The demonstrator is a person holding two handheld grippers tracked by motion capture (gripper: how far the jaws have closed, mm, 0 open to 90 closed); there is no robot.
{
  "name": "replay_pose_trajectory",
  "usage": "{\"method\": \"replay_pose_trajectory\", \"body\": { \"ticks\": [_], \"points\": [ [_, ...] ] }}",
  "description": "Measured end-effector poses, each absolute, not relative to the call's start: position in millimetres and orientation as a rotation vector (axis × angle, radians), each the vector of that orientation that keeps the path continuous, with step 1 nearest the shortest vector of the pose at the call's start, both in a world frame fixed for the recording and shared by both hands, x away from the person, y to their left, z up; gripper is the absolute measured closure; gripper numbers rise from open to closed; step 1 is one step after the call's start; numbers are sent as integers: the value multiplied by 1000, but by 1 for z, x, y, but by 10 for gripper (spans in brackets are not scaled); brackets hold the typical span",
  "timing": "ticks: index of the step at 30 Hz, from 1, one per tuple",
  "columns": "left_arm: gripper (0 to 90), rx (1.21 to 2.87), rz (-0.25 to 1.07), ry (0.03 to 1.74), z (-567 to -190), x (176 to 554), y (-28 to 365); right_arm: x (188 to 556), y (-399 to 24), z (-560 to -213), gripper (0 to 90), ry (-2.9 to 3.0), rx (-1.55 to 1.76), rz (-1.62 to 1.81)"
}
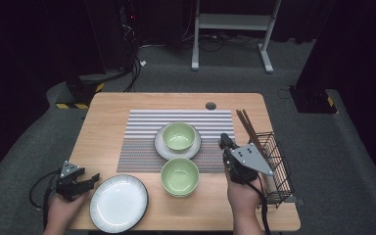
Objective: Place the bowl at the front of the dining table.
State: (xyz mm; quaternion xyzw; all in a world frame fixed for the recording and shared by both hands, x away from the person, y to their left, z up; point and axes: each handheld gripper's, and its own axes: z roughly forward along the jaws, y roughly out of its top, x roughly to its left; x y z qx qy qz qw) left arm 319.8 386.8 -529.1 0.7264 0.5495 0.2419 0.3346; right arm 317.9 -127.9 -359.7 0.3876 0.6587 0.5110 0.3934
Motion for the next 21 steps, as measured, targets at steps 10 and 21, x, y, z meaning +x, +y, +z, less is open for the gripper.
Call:
{"method": "replay_pose_trajectory", "body": {
  "ticks": [10,21],
  "points": [
    [249,1915,635,1430,-529,321,385,326,-116,-363,892,1678,965,1315],
    [199,1923,627,1431,-530,322,384,334,-104,-360,893,1684,944,1334]
  ]
}}
